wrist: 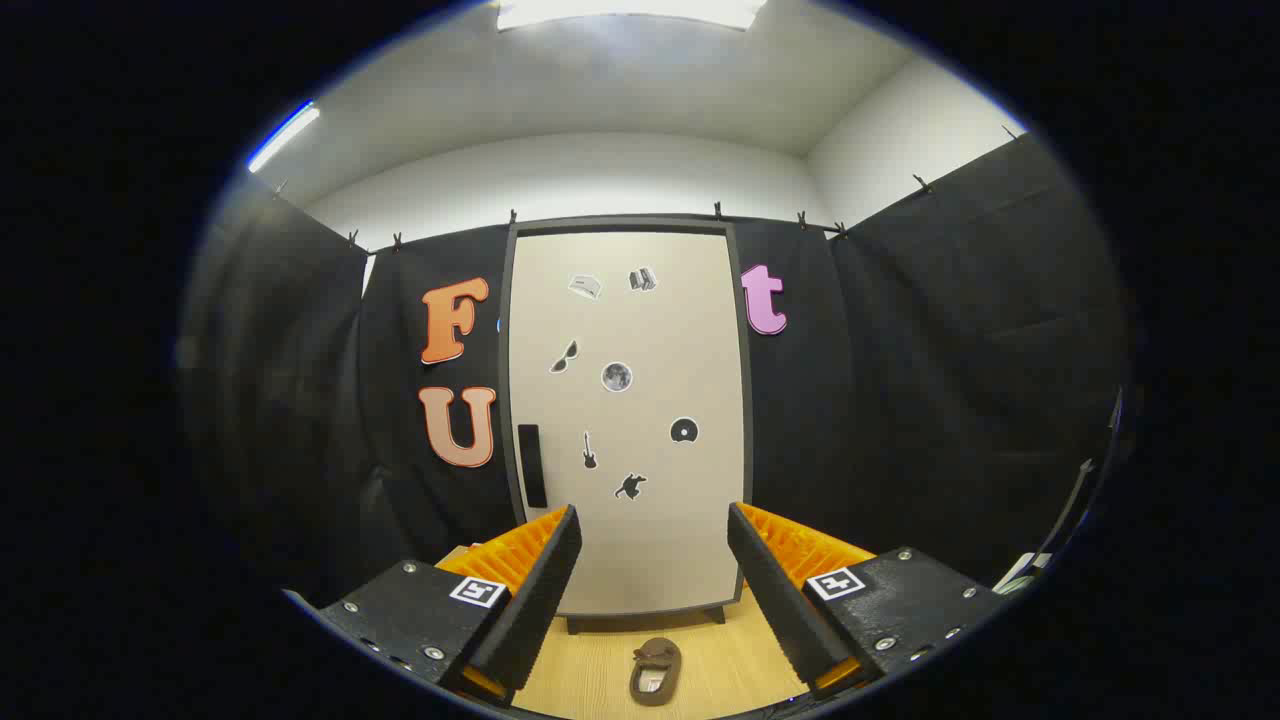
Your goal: Open the shoe cabinet door, grab the shoes and put them into the shoe cabinet, then close the shoe cabinet door.
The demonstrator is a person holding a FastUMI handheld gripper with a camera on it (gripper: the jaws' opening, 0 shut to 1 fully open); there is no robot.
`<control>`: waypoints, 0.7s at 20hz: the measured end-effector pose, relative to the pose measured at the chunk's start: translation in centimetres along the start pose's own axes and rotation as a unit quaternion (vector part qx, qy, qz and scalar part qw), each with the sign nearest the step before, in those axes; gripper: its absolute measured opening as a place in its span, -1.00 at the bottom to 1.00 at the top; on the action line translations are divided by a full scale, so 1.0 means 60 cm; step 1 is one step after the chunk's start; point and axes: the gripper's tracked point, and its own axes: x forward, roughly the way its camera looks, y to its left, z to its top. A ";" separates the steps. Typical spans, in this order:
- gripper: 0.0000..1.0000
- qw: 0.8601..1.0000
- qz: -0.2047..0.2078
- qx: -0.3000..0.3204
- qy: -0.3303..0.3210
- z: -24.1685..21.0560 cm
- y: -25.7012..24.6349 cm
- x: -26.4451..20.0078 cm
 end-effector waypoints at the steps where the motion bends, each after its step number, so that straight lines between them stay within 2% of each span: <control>1: 0.88 1.000 -0.001 0.001 0.000 -0.001 -0.001 0.000; 14: 0.88 1.000 0.003 0.006 0.005 -0.007 -0.006 0.003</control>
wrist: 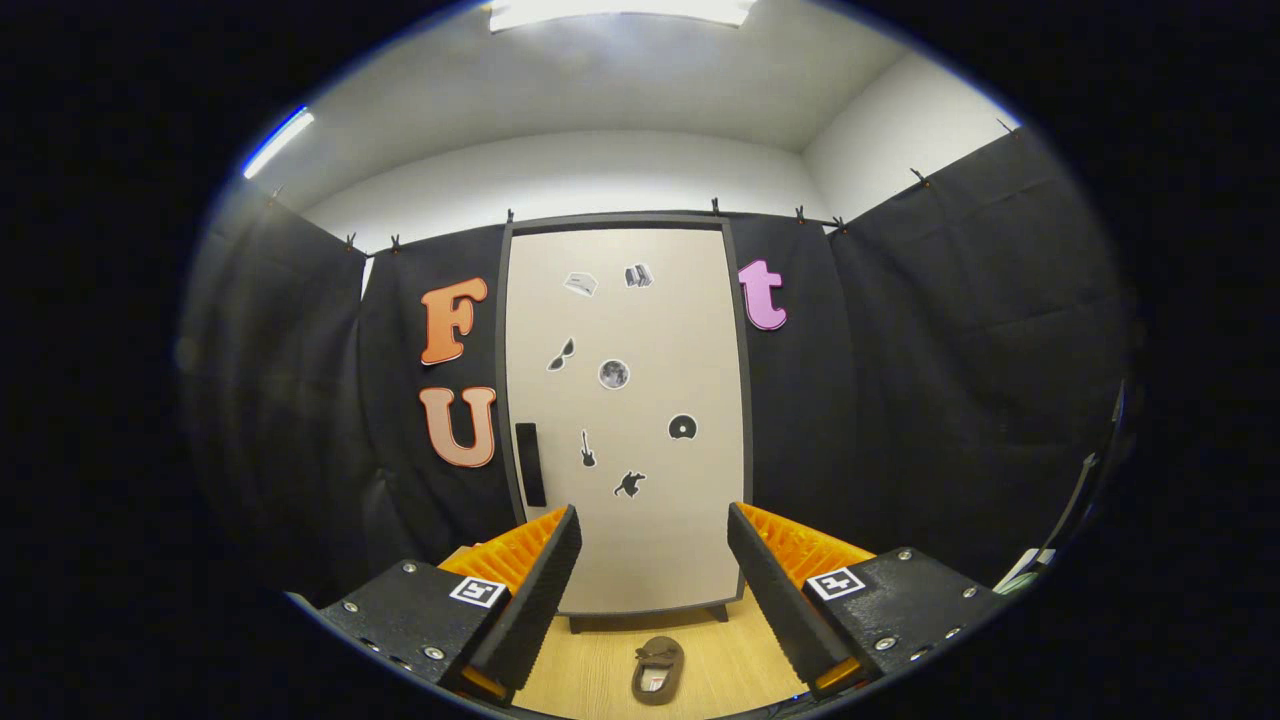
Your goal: Open the shoe cabinet door, grab the shoes and put them into the shoe cabinet, then close the shoe cabinet door.
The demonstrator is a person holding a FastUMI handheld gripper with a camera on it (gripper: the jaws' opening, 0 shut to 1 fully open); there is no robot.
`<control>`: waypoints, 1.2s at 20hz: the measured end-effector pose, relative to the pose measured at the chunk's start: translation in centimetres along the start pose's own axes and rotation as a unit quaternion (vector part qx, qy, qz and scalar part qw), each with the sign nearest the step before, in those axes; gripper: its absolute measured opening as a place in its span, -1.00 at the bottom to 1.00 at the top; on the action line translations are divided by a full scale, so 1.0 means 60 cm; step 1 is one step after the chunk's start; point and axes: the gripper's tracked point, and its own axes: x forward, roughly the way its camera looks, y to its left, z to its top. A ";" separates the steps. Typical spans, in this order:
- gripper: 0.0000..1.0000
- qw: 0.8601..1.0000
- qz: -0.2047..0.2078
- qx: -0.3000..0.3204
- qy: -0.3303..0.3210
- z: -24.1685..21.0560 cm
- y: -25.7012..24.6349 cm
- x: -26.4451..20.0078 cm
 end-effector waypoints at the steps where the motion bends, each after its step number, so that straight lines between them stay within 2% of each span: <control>1: 0.88 1.000 0.001 -0.001 0.001 0.000 0.000 0.000; 7: 0.88 1.000 0.000 0.005 0.002 0.000 -0.001 0.001; 15: 0.87 0.999 0.034 0.006 0.000 -0.010 0.001 0.007; 24: 0.87 0.999 0.040 0.008 0.001 -0.021 0.048 0.037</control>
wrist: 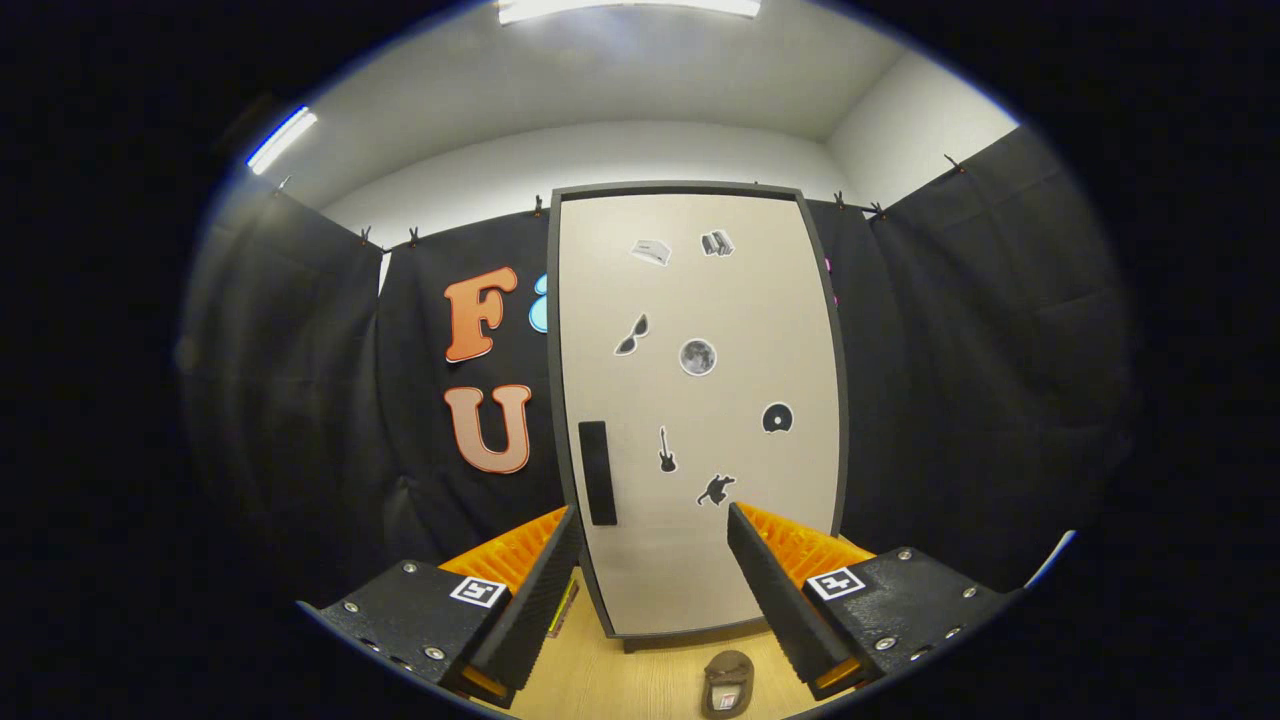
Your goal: Open the shoe cabinet door, grab the shoes and put them into the shoe cabinet, then close the shoe cabinet door.
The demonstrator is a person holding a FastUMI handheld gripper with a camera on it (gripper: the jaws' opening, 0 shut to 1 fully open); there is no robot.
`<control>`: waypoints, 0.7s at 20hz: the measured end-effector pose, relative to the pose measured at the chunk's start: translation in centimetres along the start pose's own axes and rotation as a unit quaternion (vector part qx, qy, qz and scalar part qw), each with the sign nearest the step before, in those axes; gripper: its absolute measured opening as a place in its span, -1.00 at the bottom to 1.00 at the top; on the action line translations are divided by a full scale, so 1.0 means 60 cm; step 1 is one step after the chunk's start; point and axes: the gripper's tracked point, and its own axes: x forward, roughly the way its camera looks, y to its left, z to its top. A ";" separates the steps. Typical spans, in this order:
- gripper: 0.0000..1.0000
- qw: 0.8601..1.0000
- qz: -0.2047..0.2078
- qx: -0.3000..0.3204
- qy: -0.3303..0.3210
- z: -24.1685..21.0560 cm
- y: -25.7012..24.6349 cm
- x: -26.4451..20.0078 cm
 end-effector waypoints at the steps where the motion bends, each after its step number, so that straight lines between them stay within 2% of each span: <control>1: 0.87 1.000 -0.001 -0.001 0.000 0.000 0.002 0.005; 8: 0.84 1.000 0.013 0.000 -0.001 -0.009 0.026 0.053; 14: 0.71 1.000 0.026 0.001 0.000 -0.020 0.044 0.108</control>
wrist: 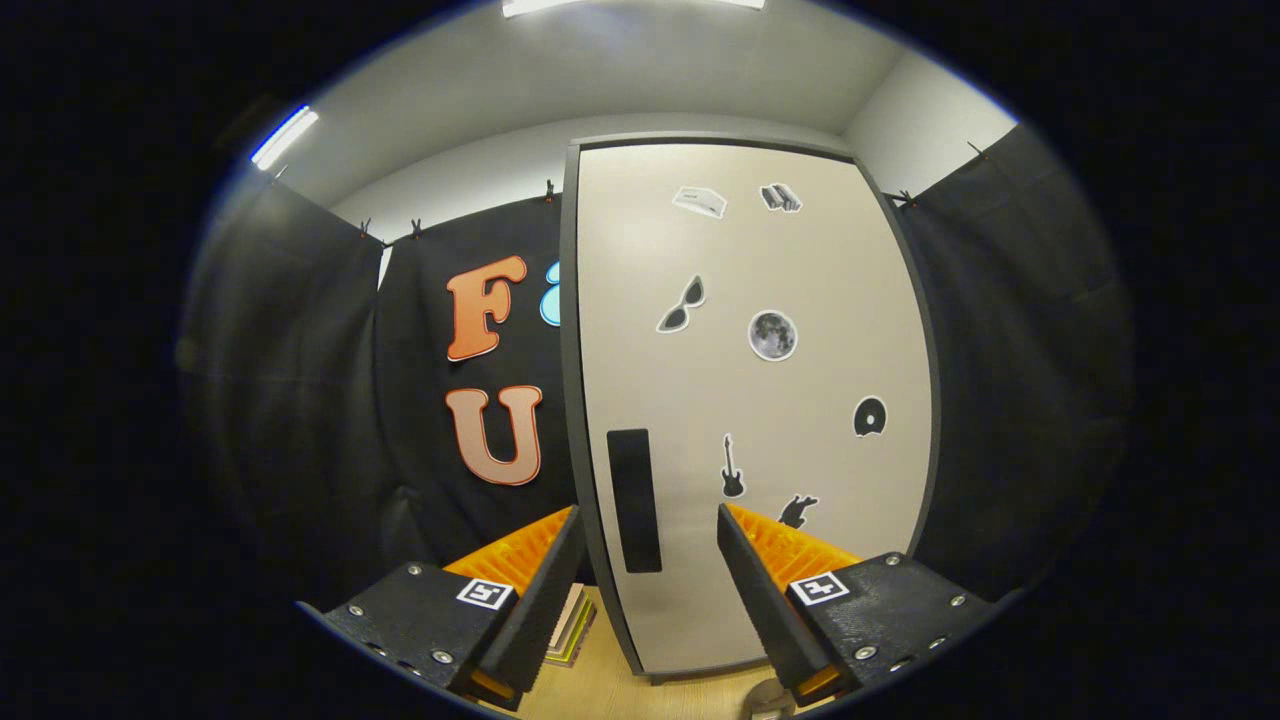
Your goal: Open the shoe cabinet door, grab the shoes and put them into the shoe cabinet, then close the shoe cabinet door.
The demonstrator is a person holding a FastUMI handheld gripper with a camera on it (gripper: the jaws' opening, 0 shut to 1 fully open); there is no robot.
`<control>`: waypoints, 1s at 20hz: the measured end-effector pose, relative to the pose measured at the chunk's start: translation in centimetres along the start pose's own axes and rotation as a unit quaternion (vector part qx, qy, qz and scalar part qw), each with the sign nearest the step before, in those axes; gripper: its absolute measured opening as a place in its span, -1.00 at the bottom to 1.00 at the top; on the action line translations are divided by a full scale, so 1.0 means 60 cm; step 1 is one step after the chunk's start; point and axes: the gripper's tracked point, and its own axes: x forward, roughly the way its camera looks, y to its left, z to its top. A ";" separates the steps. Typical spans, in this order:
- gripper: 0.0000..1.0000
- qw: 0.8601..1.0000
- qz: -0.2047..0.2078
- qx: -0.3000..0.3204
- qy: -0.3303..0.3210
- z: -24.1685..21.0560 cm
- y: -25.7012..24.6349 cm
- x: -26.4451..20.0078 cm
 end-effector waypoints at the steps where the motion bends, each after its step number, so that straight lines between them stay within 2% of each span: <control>1: 0.68 1.000 0.002 -0.002 0.004 -0.003 0.002 0.007; 10: 0.39 1.000 -0.003 -0.028 0.015 -0.024 0.003 0.075; 14: 0.10 0.999 -0.016 -0.028 0.028 -0.039 0.003 0.104; 17: -0.20 0.999 -0.021 -0.029 0.030 -0.044 0.006 0.115; 20: -0.25 0.999 -0.014 -0.021 0.035 -0.047 0.007 0.121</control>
